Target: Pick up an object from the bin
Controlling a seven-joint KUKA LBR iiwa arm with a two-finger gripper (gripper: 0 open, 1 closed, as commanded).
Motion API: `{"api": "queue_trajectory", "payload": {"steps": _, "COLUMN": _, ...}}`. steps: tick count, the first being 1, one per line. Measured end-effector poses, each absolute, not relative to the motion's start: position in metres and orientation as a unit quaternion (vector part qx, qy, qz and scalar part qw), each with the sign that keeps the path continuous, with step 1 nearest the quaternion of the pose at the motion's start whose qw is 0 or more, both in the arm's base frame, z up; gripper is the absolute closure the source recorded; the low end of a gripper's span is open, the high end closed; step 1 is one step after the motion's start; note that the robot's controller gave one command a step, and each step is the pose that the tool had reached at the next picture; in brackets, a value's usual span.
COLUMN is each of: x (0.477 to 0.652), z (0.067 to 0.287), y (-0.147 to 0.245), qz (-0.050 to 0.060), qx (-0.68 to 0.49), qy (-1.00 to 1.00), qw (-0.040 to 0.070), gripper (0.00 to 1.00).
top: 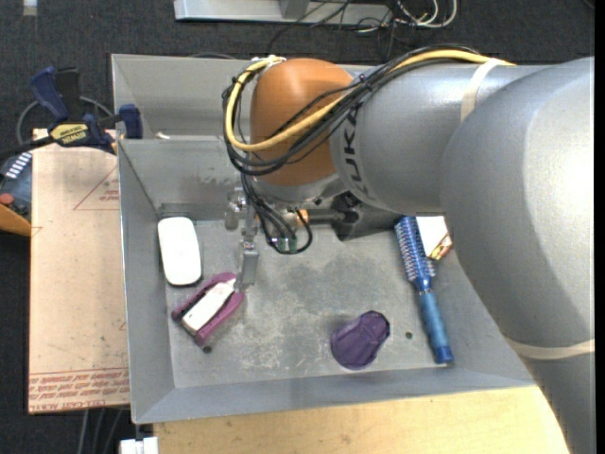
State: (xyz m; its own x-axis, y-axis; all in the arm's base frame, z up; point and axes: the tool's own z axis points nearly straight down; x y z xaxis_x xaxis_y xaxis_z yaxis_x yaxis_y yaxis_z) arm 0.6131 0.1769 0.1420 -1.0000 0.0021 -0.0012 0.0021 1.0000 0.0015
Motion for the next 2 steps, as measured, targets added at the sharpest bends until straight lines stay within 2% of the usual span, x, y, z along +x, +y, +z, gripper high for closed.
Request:
{"api": "queue_trajectory", "payload": {"steps": 1, "x": 0.613, "z": 0.142, "y": 0.177, "qz": 0.001, "qx": 0.001, "qy": 1.000, "qw": 0.001, "gripper": 0.00}}
{"api": "queue_trajectory", "payload": {"steps": 2, "x": 0.534, "z": 0.069, "y": 0.192, "qz": 0.000, "qx": -0.026, "qy": 1.000, "qw": -0.005, "gripper": 0.00}}
